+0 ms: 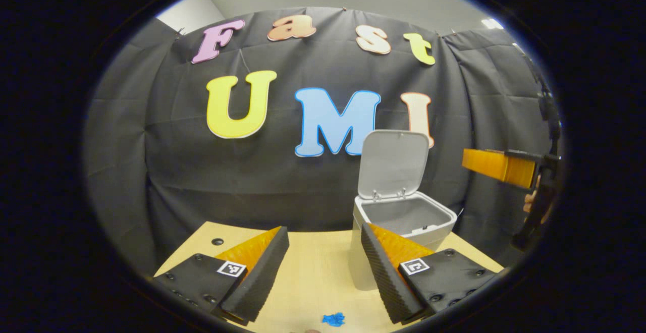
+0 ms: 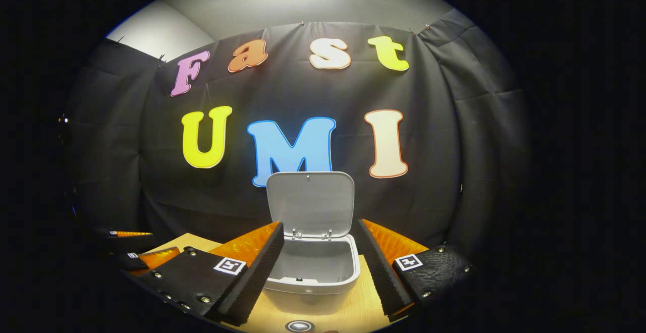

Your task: Press the lid of the desktop garbage bin to open it, pick up the crumpled paper on the desktop and throw it into the bin, then pick up the pop can on the desktop and drop it into the bin, and finally close the garbage bin lid.

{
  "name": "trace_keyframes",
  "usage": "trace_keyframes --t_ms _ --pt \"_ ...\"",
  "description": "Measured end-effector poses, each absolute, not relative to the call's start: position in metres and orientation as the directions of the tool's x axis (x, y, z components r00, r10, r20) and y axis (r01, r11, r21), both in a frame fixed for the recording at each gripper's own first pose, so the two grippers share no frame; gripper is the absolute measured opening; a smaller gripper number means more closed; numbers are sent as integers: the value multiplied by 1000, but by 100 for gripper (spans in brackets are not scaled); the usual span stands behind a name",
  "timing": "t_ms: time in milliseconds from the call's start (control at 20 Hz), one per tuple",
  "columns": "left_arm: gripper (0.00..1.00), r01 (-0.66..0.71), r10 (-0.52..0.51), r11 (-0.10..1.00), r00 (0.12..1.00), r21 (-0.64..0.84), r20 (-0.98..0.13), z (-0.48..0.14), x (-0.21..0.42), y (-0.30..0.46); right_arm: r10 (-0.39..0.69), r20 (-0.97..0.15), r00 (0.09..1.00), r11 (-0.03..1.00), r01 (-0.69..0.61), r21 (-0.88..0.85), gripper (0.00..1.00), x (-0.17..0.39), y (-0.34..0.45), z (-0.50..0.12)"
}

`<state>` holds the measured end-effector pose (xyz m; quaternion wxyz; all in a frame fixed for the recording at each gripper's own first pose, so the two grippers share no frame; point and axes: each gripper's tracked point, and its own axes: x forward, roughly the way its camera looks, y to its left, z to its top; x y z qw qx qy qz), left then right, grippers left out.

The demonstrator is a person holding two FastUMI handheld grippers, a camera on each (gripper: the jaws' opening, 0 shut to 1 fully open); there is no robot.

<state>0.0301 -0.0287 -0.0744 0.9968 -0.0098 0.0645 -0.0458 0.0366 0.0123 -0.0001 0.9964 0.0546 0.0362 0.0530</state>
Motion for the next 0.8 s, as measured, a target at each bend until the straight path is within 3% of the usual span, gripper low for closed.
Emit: trace_keyframes --t_ms 800 --pt "96 164 -186 983 883 -88 -432 -266 9 -50 49 -82 995 995 -42 86 92 21 -10 1"
